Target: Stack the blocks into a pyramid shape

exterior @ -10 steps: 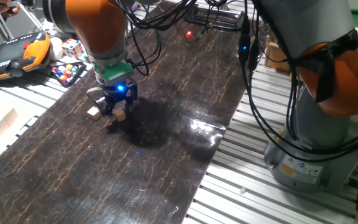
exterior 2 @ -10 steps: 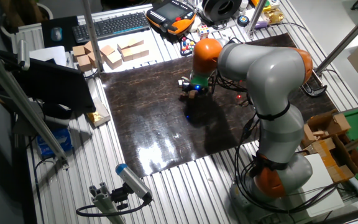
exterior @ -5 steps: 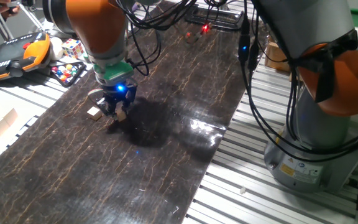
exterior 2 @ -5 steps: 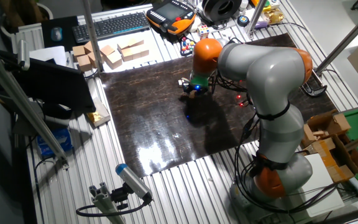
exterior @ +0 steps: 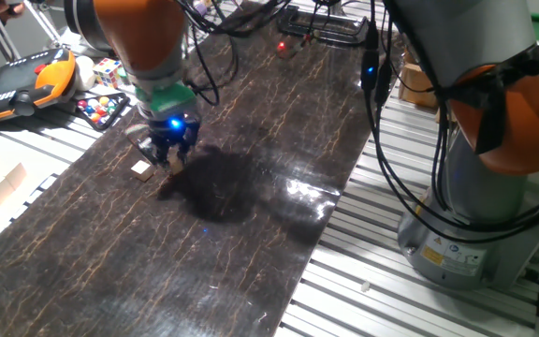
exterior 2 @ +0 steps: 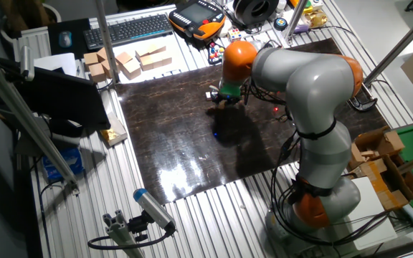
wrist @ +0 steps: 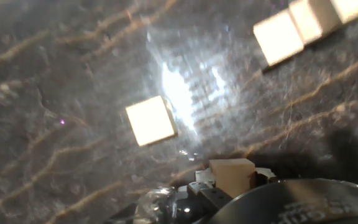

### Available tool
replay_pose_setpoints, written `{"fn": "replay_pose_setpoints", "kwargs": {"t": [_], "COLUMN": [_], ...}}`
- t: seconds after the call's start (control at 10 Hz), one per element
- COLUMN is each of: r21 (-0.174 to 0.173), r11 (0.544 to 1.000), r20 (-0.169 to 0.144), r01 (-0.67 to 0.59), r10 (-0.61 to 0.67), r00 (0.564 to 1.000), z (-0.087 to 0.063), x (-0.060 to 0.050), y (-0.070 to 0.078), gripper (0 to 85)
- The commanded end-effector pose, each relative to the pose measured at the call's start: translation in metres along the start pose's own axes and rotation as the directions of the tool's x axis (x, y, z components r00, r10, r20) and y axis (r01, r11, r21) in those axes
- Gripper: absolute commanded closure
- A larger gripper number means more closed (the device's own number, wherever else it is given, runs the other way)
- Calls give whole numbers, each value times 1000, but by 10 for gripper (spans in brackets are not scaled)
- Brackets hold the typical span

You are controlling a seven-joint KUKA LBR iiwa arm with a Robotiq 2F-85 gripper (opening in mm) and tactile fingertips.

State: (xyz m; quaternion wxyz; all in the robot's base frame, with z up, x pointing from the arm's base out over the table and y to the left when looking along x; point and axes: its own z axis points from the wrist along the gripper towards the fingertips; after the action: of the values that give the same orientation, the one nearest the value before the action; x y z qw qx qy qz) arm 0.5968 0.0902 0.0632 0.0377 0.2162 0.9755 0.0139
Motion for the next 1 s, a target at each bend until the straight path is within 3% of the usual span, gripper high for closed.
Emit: {"fn": "replay_pose_setpoints", "kwargs": {"t": [0.0, 0.2, 0.5, 0.9], "r21": [-1, -17, -24, -20], "r11": [1000, 986, 929, 769], "r20": [-2, 2, -5, -45], "r01": [-24, -167, -369, -639], "r10": [24, 167, 369, 638], "r00": [1000, 986, 929, 769], "z": [-9, -23, -31, -28], "x": [-5, -17, -35, -52], "y": [1, 1, -8, -19], "gripper": [843, 843, 843, 843]}}
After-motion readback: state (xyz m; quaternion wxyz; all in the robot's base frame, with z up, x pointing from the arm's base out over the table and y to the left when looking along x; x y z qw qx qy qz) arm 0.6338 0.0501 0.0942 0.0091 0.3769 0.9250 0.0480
